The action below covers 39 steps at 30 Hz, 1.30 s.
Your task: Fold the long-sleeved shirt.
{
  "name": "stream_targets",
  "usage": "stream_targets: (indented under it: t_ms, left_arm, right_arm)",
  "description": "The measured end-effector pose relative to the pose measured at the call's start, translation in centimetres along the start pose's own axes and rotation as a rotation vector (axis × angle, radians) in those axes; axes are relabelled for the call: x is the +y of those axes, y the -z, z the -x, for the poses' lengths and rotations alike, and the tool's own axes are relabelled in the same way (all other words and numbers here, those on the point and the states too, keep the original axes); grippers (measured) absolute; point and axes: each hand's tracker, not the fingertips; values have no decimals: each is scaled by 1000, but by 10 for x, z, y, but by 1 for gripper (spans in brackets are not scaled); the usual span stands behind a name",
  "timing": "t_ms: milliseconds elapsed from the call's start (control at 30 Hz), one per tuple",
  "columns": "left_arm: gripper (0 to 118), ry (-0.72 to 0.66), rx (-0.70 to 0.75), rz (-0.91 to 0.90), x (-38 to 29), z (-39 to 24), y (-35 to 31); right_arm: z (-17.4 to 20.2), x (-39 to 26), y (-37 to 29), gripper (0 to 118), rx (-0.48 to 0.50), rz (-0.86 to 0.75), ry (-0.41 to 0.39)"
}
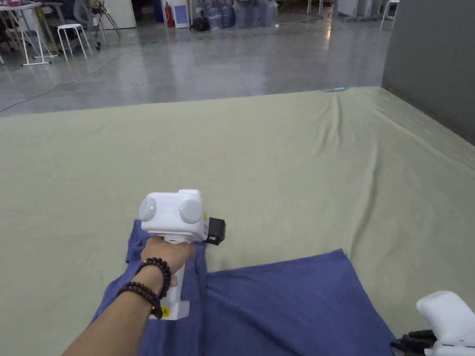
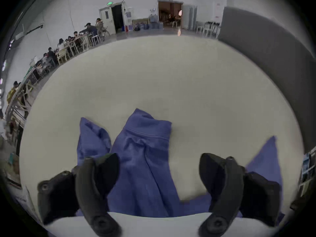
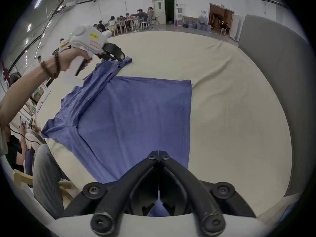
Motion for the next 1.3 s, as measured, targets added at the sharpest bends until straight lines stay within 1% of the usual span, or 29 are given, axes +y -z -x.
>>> stream_targets:
  t_ms: [67,100,133,167,200,233,267,300,333,367,467,500,533,633,733,800,867,900,967,1033,1100,1133,1200,1233,1267,1300]
  left_arm:
    - [76,-9,41,55,-5,-9,22]
    - [61,-11,22,98,-1,0,33]
    - [55,-8,28,104,-4,-1,39]
    - [54,-15,5,97,-7,-3,39]
    - [44,-16,17,70,-7,-6,34]
    - [19,-15,5,80,-4,0,28]
    - [0,-9,-34,69,-3,-1,23]
    - [0,-8,-55,55,-1,-2,16]
    - [0,-13,-22,45,1,-6,5]
    - [0,-2,-12,40,-6,-8,-23]
    - [0,18,-82,-47,-15,-8,-78]
    - [0,10,-107,-68,-7,2,-90]
    - [0,-3,-122,-93,-13,4,-114]
    - [0,-30,-203,-173,-43,12,-187]
    - [0,-27,-257,-204,-99,8,-244]
    - [0,-39,-300,-169,-133,12,-256]
    - [0,-41,-342,-92,-174,9,-261]
    - [0,-41,-333,-55,-187,13,-249]
    - [0,21,-302,7,-222,10,-235]
    - [0,28,-244,68,-248,10,-207]
    - [0,-2,-275,144,-264,18,-178]
    - [0,-35,-277,151,-271,22,-169]
    - [0,-26,-286,127,-272,25,-162]
    - [9,-41,-289,107,-268,29,-165]
    - [36,-58,-296,88,-261,35,-172]
    - [95,-57,-304,66,-257,33,-183]
  right_arm:
    - [-1,-1,4,0,1,9,3]
    - [-1,-2,5,0,1,13,2]
    - [-2,-2,7,0,1,17,0]
    - [-4,-4,9,0,3,22,-2]
    - [-4,-5,10,0,2,25,-3]
    - [-4,-5,10,0,2,26,-5]
    - [-4,-5,10,0,4,27,-6]
    - [-4,-4,9,0,4,29,-8]
    - [-2,-3,7,0,3,26,-10]
    - [0,-3,4,0,0,20,-11]
    - [7,1,-10,0,19,-9,-18]
    - [8,2,-14,0,19,-17,-22]
    - [10,3,-19,0,20,-25,-30]
    - [18,8,-34,0,19,-53,-49]
    - [18,7,-40,0,19,-73,-55]
    - [20,7,-43,0,16,-81,-58]
    - [22,7,-44,0,18,-88,-58]
    - [23,6,-44,0,21,-90,-60]
    - [30,6,-44,0,22,-90,-67]
    - [33,4,-43,0,26,-89,-69]
    - [36,3,-40,0,29,-84,-64]
    - [37,2,-39,0,29,-82,-63]
    - [38,2,-39,0,23,-74,-66]
    - [37,1,-39,0,22,-73,-64]
    - [37,0,-41,0,21,-74,-58]
    - [37,1,-43,0,19,-75,-52]
